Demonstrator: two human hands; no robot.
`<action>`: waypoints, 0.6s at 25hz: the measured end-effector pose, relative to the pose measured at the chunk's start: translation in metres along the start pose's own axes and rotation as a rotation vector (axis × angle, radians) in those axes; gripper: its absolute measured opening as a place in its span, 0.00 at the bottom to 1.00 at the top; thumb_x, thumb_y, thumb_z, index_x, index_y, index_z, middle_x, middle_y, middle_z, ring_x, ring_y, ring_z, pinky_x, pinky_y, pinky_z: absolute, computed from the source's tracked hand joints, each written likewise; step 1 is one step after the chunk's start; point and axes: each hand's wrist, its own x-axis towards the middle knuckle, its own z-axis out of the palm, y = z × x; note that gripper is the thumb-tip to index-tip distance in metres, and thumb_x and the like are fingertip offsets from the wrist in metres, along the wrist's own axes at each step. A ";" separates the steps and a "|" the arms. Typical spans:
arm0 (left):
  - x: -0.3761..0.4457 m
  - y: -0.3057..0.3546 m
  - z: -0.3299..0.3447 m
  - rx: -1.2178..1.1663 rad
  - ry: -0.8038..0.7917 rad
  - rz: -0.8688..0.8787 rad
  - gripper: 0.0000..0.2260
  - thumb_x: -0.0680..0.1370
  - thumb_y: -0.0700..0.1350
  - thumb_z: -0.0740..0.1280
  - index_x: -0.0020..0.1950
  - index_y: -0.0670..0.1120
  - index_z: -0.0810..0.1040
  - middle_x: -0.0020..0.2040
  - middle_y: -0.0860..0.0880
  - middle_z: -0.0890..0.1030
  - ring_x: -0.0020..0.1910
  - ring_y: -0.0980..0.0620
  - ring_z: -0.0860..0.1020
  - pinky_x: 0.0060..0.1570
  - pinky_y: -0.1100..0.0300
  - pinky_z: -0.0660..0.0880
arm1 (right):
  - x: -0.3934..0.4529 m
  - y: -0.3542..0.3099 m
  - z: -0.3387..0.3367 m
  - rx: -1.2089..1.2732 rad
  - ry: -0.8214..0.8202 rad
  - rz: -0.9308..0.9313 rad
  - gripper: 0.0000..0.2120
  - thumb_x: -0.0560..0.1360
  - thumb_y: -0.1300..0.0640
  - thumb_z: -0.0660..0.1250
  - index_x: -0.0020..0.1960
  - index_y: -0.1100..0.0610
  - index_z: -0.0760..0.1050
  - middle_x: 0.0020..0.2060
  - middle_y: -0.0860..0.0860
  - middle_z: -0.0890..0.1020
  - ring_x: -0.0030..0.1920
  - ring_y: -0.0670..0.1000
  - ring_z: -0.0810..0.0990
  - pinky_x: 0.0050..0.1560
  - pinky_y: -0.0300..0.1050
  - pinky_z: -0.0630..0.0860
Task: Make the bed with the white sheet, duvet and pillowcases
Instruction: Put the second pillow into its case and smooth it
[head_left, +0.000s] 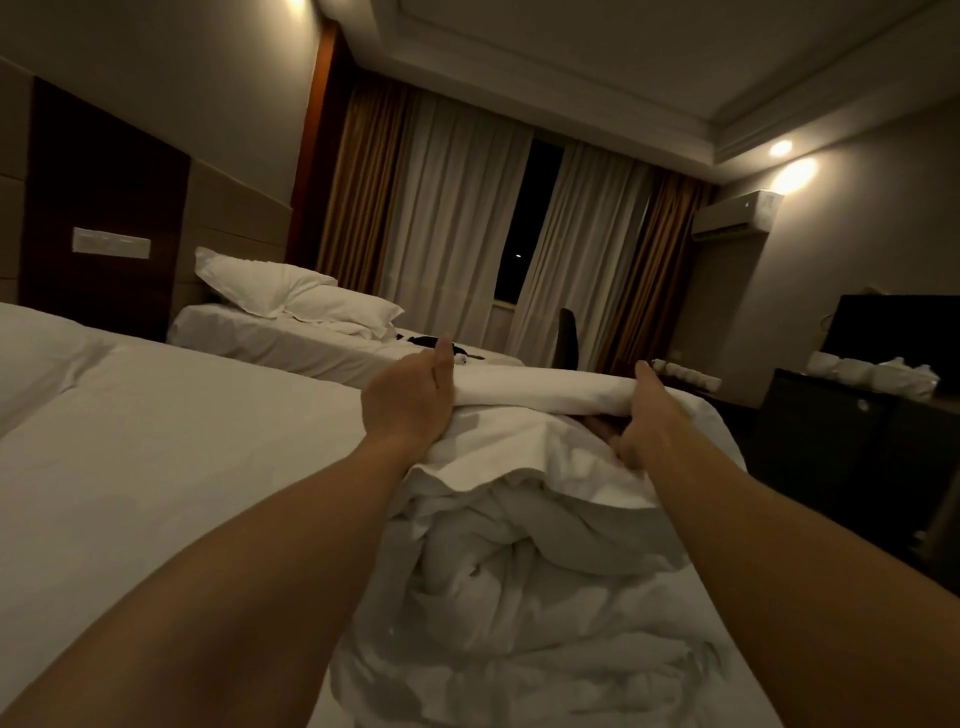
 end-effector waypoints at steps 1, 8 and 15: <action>0.002 0.004 0.000 0.019 -0.021 -0.016 0.32 0.84 0.60 0.41 0.39 0.46 0.77 0.37 0.47 0.77 0.38 0.46 0.75 0.40 0.54 0.71 | 0.006 -0.008 -0.004 0.012 -0.007 -0.010 0.31 0.76 0.47 0.72 0.74 0.54 0.65 0.64 0.59 0.74 0.60 0.63 0.78 0.52 0.62 0.82; 0.003 0.012 -0.001 -0.025 0.014 -0.120 0.32 0.84 0.60 0.40 0.30 0.47 0.70 0.34 0.43 0.77 0.36 0.44 0.77 0.40 0.55 0.72 | 0.048 -0.004 -0.070 -0.597 0.140 -0.568 0.19 0.83 0.53 0.60 0.68 0.64 0.71 0.57 0.60 0.79 0.54 0.57 0.77 0.51 0.48 0.72; -0.013 0.017 0.012 -0.015 0.121 -0.079 0.27 0.85 0.59 0.44 0.37 0.48 0.73 0.34 0.47 0.75 0.36 0.45 0.75 0.39 0.54 0.69 | 0.058 0.000 -0.097 -0.662 0.055 -0.443 0.26 0.83 0.43 0.57 0.71 0.61 0.70 0.59 0.59 0.78 0.54 0.57 0.75 0.57 0.50 0.71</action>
